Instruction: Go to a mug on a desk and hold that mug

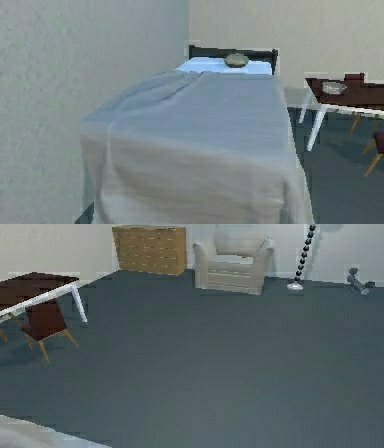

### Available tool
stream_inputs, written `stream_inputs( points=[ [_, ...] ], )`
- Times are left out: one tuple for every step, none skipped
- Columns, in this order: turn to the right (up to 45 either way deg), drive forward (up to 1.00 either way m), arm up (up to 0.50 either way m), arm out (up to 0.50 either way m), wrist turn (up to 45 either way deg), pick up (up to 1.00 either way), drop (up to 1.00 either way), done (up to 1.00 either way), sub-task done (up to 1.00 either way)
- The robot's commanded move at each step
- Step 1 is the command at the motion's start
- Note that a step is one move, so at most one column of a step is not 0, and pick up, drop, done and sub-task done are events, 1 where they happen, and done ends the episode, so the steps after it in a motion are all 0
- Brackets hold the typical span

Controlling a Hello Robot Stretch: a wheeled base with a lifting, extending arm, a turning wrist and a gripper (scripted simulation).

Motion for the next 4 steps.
stream_inputs(
  points=[
    [-45.0,0.0,0.0,0.0,0.0,0.0,0.0,0.0,0.0],
    [-24.0,0.0,0.0,0.0,0.0,0.0,0.0,0.0,0.0],
    [0.0,0.65,0.0,0.0,0.0,0.0,0.0,0.0,0.0],
    [-45.0,0.0,0.0,0.0,0.0,0.0,0.0,0.0,0.0]
  ],
)
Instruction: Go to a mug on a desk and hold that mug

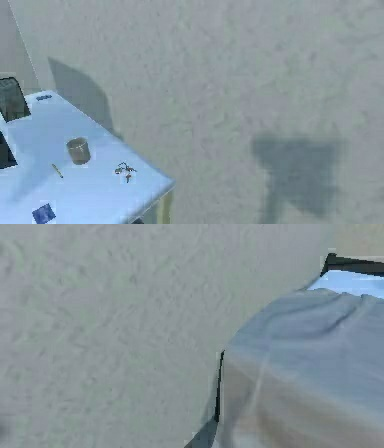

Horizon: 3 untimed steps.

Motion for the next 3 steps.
stream_inputs(
  points=[
    [-45.0,0.0,0.0,0.0,0.0,0.0,0.0,0.0,0.0],
    [-45.0,0.0,0.0,0.0,0.0,0.0,0.0,0.0,0.0],
    [-30.0,0.0,0.0,0.0,0.0,0.0,0.0,0.0,0.0]
  ],
)
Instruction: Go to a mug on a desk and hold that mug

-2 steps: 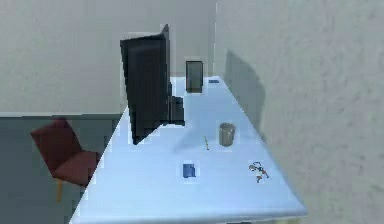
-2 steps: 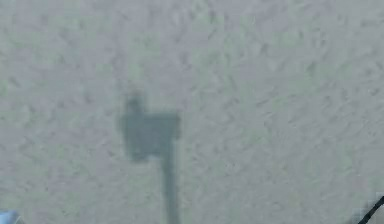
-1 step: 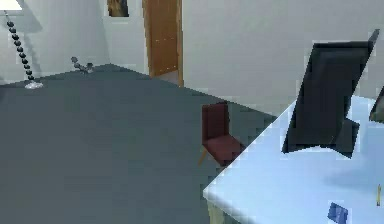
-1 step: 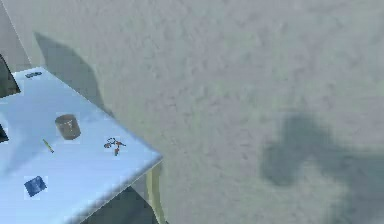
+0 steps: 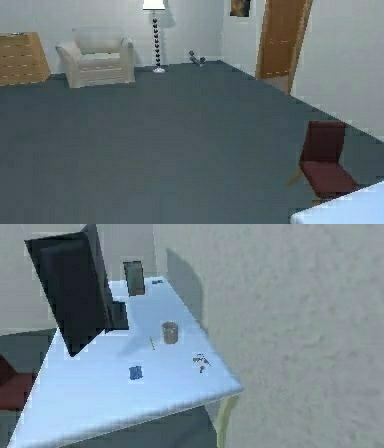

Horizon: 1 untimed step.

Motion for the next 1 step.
stream_inputs(
  points=[
    [27.0,0.0,0.0,0.0,0.0,0.0,0.0,0.0,0.0]
  ],
)
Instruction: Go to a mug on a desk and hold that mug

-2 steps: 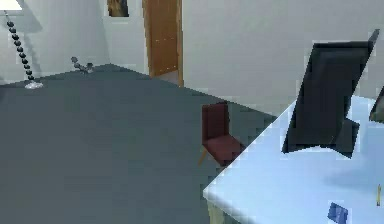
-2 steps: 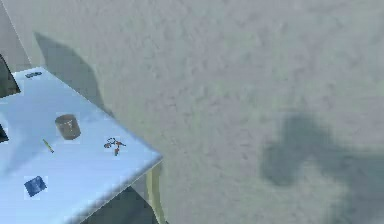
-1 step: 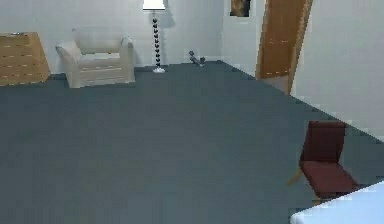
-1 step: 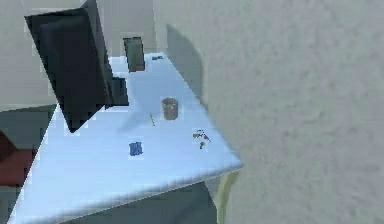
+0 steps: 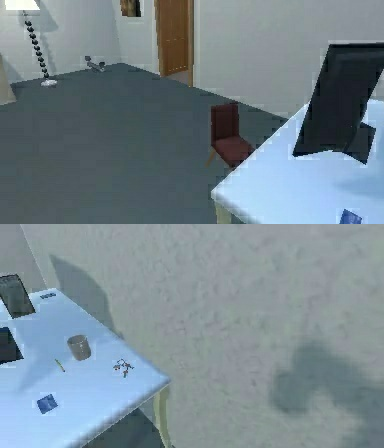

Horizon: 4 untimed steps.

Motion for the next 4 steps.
stream_inputs(
  points=[
    [0.0,0.35,0.0,0.0,0.0,0.0,0.0,0.0,0.0],
    [-9.0,0.0,0.0,0.0,0.0,0.0,0.0,0.0,0.0],
    [0.0,0.0,0.5,0.0,0.0,0.0,0.0,0.0,0.0],
    [0.0,0.0,0.38,0.0,0.0,0.0,0.0,0.0,0.0]
  ],
)
